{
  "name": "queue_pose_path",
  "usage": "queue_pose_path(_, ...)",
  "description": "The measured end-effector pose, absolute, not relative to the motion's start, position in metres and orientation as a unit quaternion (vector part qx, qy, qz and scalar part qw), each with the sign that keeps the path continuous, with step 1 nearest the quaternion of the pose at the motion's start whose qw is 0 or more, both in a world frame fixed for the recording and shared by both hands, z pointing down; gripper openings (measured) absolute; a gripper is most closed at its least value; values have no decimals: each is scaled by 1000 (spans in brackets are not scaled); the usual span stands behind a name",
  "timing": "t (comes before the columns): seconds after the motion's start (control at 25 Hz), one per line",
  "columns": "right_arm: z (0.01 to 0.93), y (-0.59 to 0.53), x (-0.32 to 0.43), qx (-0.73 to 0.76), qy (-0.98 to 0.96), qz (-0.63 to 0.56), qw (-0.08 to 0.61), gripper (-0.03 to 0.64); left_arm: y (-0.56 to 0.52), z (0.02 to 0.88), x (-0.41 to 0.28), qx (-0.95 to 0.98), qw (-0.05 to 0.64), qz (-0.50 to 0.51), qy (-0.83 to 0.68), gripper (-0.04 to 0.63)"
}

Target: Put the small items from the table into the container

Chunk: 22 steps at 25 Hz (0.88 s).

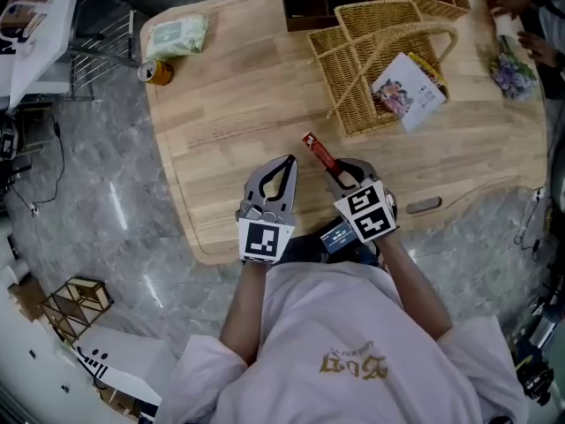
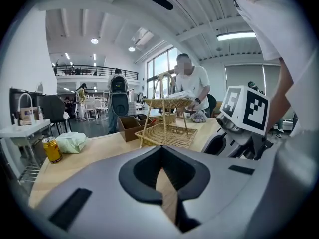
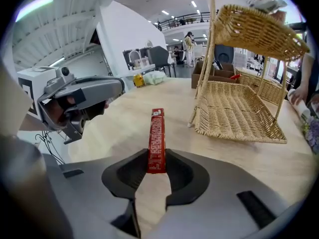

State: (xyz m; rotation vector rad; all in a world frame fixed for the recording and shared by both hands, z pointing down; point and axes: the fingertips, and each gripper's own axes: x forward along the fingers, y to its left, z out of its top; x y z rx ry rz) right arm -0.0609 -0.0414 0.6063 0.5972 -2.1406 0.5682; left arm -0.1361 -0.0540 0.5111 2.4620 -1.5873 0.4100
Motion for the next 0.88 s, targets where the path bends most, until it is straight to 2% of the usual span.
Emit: queue_pose_path(0.88, 472, -42, -35, 280, -896, 170, 300, 121, -44, 401, -107, 833, -6, 103, -544, -8)
